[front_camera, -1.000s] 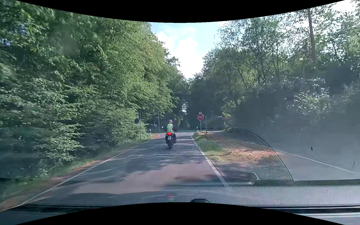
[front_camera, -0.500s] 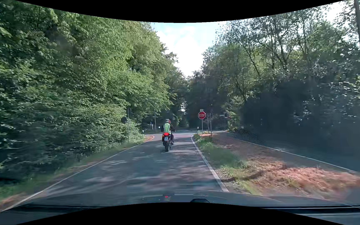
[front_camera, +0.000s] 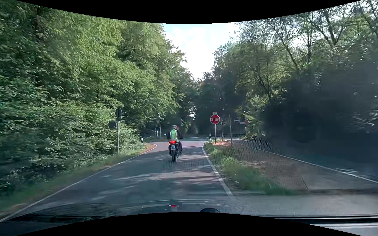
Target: Follow the waypoints while adhering to traffic rules and regulations
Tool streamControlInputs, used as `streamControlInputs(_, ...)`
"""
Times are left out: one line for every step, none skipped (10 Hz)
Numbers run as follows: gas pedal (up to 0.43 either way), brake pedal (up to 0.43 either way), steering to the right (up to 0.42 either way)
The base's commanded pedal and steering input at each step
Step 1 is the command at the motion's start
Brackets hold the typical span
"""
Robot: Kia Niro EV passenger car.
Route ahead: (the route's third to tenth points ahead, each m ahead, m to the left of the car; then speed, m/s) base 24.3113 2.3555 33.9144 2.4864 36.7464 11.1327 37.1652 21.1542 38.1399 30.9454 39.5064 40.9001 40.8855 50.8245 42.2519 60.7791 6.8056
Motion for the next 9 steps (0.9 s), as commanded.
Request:
streamControlInputs(0.0, 0.0, -0.009)
streamControlInputs(0.0, 0.0, -0.009)
streamControlInputs(0.0, 0.0, -0.01)
streamControlInputs(0.0, 0.0, -0.012)
streamControlInputs(0.0, 0.0, -0.015)
streamControlInputs(0.0, 0.0, -0.018)
streamControlInputs(0.0, 0.0, -0.019)
streamControlInputs(0.0, 0.0, -0.019)
streamControlInputs(0.0, 0.0, -0.018)
